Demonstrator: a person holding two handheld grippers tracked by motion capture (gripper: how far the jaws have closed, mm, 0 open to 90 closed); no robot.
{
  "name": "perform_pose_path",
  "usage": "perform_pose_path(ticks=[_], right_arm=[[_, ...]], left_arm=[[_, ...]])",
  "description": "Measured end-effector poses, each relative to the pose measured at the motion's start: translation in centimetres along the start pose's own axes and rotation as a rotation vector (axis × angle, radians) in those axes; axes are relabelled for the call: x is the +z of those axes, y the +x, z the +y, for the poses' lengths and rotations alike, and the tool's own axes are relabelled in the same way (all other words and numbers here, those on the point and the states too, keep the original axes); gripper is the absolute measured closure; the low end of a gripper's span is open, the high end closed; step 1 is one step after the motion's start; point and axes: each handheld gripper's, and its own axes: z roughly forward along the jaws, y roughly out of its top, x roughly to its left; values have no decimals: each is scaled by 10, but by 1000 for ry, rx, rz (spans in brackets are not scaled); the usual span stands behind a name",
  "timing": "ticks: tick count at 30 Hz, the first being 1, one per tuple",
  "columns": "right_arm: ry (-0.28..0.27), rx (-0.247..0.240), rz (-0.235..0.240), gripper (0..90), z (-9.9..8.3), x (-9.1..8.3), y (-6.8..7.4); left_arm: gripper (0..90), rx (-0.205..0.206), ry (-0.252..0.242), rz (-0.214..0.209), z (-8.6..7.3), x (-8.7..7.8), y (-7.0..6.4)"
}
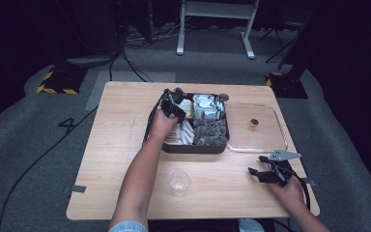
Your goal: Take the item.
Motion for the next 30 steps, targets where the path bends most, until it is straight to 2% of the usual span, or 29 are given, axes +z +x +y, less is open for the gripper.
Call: perform_pose_path(ticks=[2,5,7,14,22,30], right_arm=[[0,0,0,262,0,0,0],[0,0,0,263,0,0,0],[0,0,0,262,0,0,0],[0,0,0,262,0,0,0],[0,-1,0,262,0,0,0],[0,0,0,263,0,0,0]], left_arm=[[843,16,1,6,0,1,-2],[884,29,0,6,1,0,-5],[892,46,1,20,1,0,-6],[898,59,-16,29,2,-7,-10],[899,83,-63,34,3,-29,-15],[900,116,-113,10,2,-55,-23]])
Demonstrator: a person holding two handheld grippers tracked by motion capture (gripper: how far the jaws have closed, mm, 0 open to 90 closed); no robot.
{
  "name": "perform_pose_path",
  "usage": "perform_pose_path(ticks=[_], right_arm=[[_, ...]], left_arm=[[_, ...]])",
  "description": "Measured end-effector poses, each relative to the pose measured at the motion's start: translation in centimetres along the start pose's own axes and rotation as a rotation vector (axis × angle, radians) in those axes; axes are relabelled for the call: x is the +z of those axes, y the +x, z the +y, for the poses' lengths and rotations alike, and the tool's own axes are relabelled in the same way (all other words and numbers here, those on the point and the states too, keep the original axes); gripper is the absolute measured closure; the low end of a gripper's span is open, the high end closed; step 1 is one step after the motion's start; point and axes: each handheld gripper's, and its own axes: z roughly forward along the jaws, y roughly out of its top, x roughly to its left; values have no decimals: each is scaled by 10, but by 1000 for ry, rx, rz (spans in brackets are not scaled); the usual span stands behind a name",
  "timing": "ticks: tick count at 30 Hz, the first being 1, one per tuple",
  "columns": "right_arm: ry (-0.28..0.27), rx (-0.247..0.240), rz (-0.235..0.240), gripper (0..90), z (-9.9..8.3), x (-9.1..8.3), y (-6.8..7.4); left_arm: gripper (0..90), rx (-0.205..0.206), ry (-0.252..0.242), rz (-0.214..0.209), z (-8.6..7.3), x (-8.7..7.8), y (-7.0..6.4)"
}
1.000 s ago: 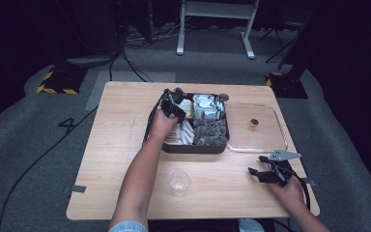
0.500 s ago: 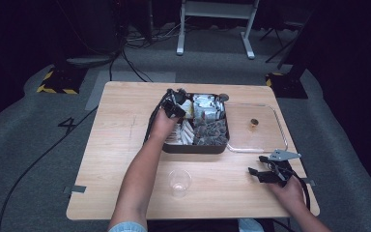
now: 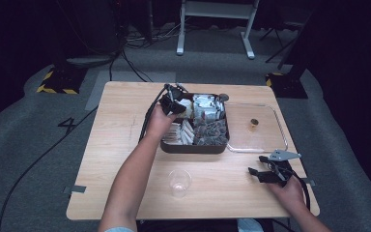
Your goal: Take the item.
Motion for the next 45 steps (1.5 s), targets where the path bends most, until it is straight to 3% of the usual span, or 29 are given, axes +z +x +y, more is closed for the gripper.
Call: perform_pose_path(ticks=[9,16,35,45], right_arm=[[0,0,-1,262,0,0,0],[0,-1,-3,264,0,0,0],[-1,1,-4,263,0,0,0],[0,0,-5,263,0,0,0]], left_arm=[[900,28,-37,-31,-4,-34,-7],[900,24,-52,-58,-12,-54,-24],[900,68,-109,-76,-54,-101,-64],[900,69,-127,-91,-79,-116,-84]])
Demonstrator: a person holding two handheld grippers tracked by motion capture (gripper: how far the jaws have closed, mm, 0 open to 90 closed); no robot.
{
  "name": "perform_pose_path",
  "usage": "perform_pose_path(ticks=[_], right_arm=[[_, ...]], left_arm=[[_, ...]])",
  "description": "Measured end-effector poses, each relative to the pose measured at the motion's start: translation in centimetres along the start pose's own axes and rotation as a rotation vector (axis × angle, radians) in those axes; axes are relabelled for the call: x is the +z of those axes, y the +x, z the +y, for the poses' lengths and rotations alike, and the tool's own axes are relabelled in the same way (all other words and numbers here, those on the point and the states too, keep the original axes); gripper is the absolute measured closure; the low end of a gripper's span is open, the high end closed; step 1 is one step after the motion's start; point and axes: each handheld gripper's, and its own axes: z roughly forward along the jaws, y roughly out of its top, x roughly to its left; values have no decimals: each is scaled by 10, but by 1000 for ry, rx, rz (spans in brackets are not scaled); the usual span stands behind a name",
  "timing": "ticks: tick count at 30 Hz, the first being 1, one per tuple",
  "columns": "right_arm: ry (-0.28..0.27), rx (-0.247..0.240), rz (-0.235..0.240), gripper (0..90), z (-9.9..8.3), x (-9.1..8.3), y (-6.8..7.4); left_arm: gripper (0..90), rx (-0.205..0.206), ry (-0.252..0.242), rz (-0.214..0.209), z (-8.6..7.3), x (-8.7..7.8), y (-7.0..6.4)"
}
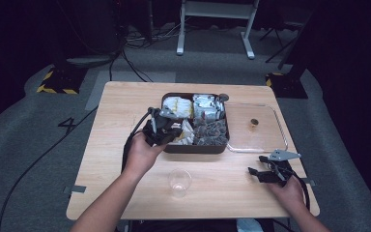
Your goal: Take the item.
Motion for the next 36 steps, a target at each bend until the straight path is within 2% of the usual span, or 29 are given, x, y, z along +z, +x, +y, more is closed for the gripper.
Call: perform_pose_path(ticks=[12,17,23,32,36], right_arm=[[0,1,1,264,0,0,0],[0,1,1,264,0,0,0],[0,-1,0,263,0,0,0],[-1,2,1,264,0,0,0],[0,0,0,263,0,0,0]], left_arm=[[900,11,-43,-42,-28,-19,-30],[900,12,-63,-48,-38,-21,-43],[900,6,-64,-79,-50,-19,-55],[900,2,-64,-96,-66,-20,-67],[900,-1,-59,-106,-71,-20,-68]])
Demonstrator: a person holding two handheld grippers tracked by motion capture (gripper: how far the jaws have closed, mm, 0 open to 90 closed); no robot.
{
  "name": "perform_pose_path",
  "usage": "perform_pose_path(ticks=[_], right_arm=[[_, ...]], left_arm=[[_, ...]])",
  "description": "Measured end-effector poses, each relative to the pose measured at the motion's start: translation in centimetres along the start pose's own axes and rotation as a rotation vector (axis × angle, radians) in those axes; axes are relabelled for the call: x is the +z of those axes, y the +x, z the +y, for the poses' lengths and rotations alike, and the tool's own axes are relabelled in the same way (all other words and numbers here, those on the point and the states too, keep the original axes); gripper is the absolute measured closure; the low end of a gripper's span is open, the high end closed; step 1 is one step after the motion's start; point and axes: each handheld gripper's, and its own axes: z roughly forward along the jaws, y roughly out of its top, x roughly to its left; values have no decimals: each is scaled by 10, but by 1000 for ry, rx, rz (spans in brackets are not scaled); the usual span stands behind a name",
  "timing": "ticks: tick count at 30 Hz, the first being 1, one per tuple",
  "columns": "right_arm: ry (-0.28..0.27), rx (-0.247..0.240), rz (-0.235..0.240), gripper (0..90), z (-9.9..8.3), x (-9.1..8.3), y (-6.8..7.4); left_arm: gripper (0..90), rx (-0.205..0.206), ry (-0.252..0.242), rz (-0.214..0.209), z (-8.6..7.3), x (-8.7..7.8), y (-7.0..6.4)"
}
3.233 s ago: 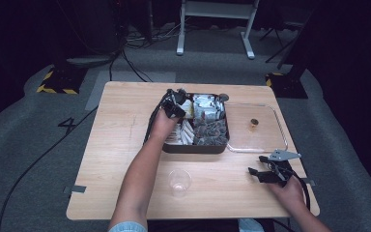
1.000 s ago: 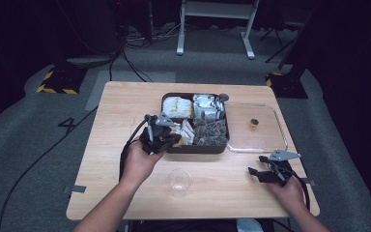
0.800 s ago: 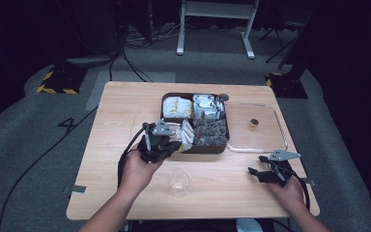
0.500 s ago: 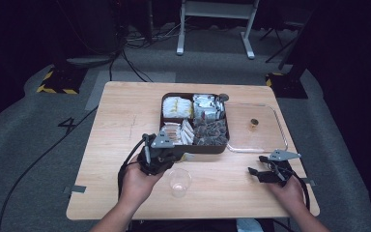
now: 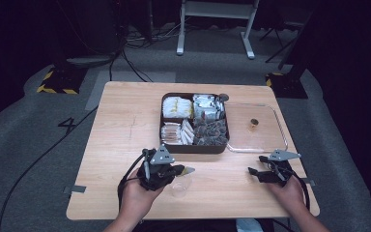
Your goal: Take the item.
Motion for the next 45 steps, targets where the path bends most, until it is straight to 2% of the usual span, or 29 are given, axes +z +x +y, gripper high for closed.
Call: perform_pose_path(ticks=[8,16,19,22,24,30,35,43,45], right_arm=[[-1,-1,0,263,0,0,0],[-1,1,-2,264,0,0,0],[-1,1,-2,264,0,0,0],[-1,1,-2,263,0,0,0],[-1,1,-2,264,0,0,0],[-1,1,-2,264,0,0,0],[-1,1,-2,263,0,0,0],[0,2,-1,263,0,0,0],[0,2,-1,263,0,0,0]], left_arm=[[900,-7,-19,7,-9,-4,1],[884,-11,-13,-21,-13,-1,1],[689,-32,-4,-56,-13,1,4],[598,-35,-2,-65,-13,2,4],[571,-37,0,-64,-13,3,5],[532,-35,4,-42,-11,2,10],[512,-35,11,-6,-9,-3,19],[480,-23,-2,54,-11,-20,30],[476,-32,-2,69,-14,-25,33]])
